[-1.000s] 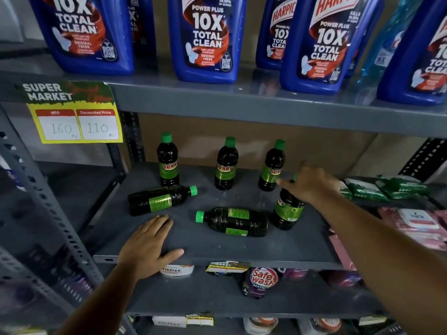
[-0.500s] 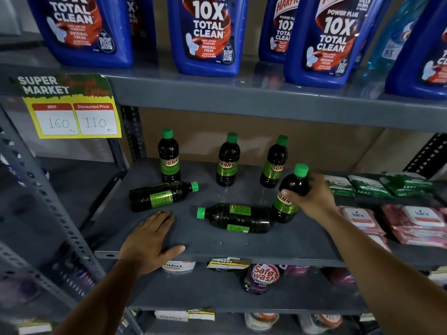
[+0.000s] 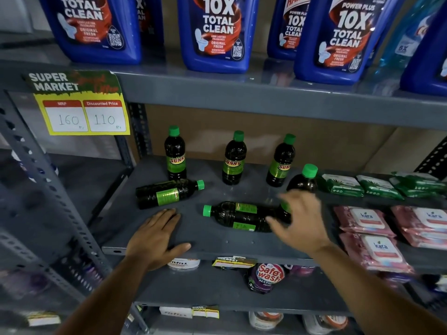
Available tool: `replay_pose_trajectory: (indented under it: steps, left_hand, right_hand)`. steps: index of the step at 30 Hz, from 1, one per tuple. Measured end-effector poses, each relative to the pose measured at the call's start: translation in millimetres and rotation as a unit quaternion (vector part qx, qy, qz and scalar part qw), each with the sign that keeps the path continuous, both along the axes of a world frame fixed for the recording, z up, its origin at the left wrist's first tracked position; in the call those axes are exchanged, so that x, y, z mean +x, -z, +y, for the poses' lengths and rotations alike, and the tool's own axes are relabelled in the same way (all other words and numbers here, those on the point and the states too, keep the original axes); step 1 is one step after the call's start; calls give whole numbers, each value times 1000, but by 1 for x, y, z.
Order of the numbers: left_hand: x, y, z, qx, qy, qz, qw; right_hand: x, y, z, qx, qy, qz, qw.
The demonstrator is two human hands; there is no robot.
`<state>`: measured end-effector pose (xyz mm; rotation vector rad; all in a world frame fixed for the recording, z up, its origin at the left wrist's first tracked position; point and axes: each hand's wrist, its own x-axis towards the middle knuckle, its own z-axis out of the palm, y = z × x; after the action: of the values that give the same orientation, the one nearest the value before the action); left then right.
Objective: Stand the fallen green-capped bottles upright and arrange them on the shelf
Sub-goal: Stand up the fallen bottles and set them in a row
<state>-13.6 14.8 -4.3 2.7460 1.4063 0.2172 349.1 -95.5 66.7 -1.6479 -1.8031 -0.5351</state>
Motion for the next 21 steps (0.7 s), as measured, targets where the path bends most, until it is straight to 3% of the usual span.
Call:
replay_pose_trajectory:
  steps: [2, 4, 6, 12, 15, 18, 21]
  left_hand:
    - [-1, -1, 0, -6, 1, 0, 1000]
    - [-1, -2, -2, -6, 6, -12, 1000]
    - [-2, -4, -3, 0, 14, -29, 999]
    - [-2, -3, -2, 2, 14, -28, 1000]
    - [-3, 0, 0, 3, 13, -32, 999]
    - [-2, 0, -1, 5, 10, -40, 999]
    - [-2, -1, -1, 4, 11, -34, 999]
  right_hand:
    - [-23, 6, 9, -163, -92, -67, 980]
    - [-38, 12, 21, -317, -57, -103, 941]
    - [-50, 16, 35, -361, -8, -113, 926]
    - [-71, 27, 56, -293, 43, -39, 954]
    - [-87, 32, 68, -233, 13, 99, 967]
    - [-106, 32, 77, -192, -81, 315, 926]
    - [-122, 49, 74, -146, -115, 428, 885]
